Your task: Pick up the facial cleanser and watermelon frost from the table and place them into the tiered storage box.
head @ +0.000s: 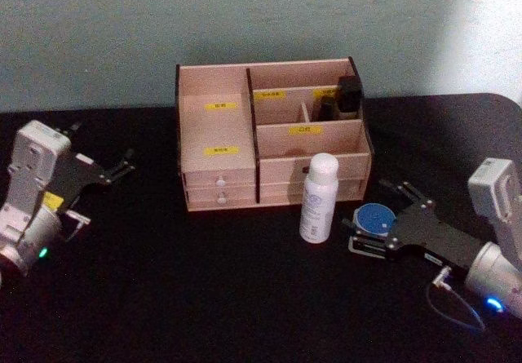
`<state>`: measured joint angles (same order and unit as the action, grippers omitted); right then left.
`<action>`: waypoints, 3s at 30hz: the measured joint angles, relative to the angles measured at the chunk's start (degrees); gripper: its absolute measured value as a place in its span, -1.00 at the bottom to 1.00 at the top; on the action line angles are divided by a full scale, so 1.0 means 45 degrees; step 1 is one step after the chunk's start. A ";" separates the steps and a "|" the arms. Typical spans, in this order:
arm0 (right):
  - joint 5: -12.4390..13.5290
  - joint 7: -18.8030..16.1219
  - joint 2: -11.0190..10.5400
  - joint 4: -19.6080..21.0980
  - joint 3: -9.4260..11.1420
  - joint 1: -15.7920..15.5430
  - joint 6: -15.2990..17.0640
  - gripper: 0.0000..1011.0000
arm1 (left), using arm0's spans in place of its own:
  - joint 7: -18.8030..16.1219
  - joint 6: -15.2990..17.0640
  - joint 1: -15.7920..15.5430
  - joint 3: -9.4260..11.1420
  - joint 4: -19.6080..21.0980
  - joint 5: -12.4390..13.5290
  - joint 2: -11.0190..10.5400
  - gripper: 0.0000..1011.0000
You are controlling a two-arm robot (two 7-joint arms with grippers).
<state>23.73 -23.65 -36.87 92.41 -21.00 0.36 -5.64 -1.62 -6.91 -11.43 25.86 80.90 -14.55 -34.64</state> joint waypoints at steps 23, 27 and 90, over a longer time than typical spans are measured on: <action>-0.0373 -0.1284 0.1384 -0.1667 -0.0192 0.1403 0.0396 0.98 | 0.0000 0.0001 0.0000 0.0000 0.0000 0.0000 0.0000 0.98; -0.0354 -0.1405 0.1500 -0.1789 -0.0193 0.1506 0.0467 0.98 | 0.0000 0.0000 0.0000 0.0000 0.0000 0.0000 0.0000 0.98; -0.0220 -0.1941 0.2357 -0.3397 -0.0850 0.2891 0.0876 0.98 | 0.0000 0.0001 0.0000 -0.0001 0.0000 -0.0001 0.0000 0.98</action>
<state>22.75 -32.39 -26.26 77.12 -24.83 13.37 -1.70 -1.62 -6.91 -11.43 25.86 80.90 -14.55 -34.65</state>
